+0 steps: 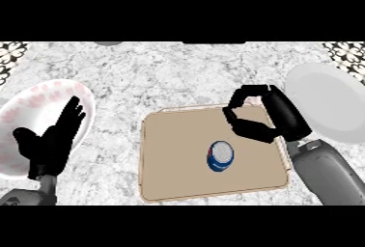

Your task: Pick the can from the tray and place it in the plate

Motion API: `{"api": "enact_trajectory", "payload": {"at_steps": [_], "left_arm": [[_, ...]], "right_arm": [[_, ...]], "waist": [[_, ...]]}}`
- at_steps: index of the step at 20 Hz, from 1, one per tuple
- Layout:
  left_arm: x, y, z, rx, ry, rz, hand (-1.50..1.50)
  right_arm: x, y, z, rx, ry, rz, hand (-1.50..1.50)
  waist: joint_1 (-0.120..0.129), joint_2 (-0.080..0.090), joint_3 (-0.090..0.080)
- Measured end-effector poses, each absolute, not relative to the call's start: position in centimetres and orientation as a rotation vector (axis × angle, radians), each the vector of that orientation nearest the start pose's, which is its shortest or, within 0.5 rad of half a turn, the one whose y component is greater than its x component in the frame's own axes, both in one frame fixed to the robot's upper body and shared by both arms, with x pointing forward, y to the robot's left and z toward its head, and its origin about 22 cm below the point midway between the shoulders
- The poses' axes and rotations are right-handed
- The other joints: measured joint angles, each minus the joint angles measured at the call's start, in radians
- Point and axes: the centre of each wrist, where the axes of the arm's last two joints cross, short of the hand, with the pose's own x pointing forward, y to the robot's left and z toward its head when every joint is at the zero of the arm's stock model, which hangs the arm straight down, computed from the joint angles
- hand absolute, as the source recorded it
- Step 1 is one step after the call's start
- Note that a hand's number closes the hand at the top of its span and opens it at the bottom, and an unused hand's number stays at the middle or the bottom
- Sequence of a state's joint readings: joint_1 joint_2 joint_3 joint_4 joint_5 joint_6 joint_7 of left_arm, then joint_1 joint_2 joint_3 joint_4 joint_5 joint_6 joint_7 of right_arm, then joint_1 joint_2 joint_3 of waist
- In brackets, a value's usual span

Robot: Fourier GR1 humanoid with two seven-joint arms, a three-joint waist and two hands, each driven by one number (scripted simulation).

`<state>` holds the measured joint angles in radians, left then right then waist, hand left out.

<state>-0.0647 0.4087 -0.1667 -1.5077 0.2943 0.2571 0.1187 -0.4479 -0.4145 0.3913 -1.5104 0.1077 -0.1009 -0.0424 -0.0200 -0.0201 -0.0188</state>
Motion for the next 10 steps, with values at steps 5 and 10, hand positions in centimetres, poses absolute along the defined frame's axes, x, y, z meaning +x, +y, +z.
{"api": "enact_trajectory", "payload": {"at_steps": [5,10], "left_arm": [[24.6,28.0,0.0,0.231,-1.321,-0.003,0.00],[24.5,26.3,-1.2,0.242,-1.294,-0.008,0.00]], "right_arm": [[28.0,-19.1,4.8,-0.168,-1.890,0.590,-1.50],[25.2,-19.6,1.9,0.110,-1.919,0.502,-1.50]], "waist": [[-0.012,0.015,0.017],[0.000,0.021,0.020]]}}
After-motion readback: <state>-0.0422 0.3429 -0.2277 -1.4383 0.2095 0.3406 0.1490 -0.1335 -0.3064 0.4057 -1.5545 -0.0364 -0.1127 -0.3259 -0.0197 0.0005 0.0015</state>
